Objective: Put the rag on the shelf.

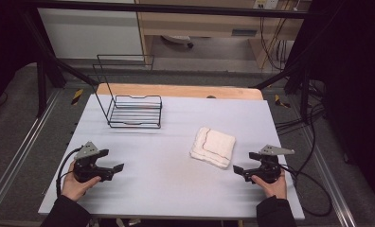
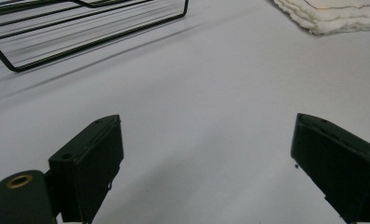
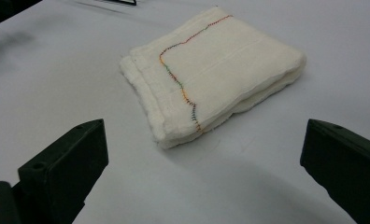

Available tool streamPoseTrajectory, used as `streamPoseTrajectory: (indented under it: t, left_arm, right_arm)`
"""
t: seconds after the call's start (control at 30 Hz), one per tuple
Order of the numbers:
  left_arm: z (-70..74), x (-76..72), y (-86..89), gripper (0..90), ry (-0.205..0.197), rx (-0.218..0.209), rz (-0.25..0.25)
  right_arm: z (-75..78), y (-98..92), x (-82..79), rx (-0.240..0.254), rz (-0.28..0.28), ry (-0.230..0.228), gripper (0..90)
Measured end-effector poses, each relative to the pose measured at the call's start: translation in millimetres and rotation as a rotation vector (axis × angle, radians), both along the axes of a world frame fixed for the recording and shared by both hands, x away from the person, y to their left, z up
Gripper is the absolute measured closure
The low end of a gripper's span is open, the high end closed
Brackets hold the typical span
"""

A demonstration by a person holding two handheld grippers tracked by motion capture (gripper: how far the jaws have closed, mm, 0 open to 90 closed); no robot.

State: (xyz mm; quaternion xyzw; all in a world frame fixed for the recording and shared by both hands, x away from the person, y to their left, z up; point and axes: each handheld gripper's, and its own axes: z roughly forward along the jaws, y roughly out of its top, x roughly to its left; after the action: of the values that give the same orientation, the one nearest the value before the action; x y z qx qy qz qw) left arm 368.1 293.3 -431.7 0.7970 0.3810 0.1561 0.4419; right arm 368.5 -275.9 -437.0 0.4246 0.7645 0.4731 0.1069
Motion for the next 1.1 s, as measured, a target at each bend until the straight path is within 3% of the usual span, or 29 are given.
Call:
streamPoseTrajectory:
  t: [0.53,0.8,1.1]
  left_arm:
    - [0.2,-2.0,-0.7,9.4,-0.004,0.005,-0.004]
    - [0.5,-2.5,-2.2,9.4,-0.009,0.014,-0.005]
    - [0.3,-2.7,-1.6,9.4,-0.010,0.016,-0.003]
  right_arm:
    - [1.8,8.6,-0.4,-0.028,0.000,-0.023,3.0]
    - [4.1,26.4,1.7,-0.055,-0.002,-0.044,5.5]
    - [4.5,45.8,6.7,-0.117,-0.009,-0.049,9.8]
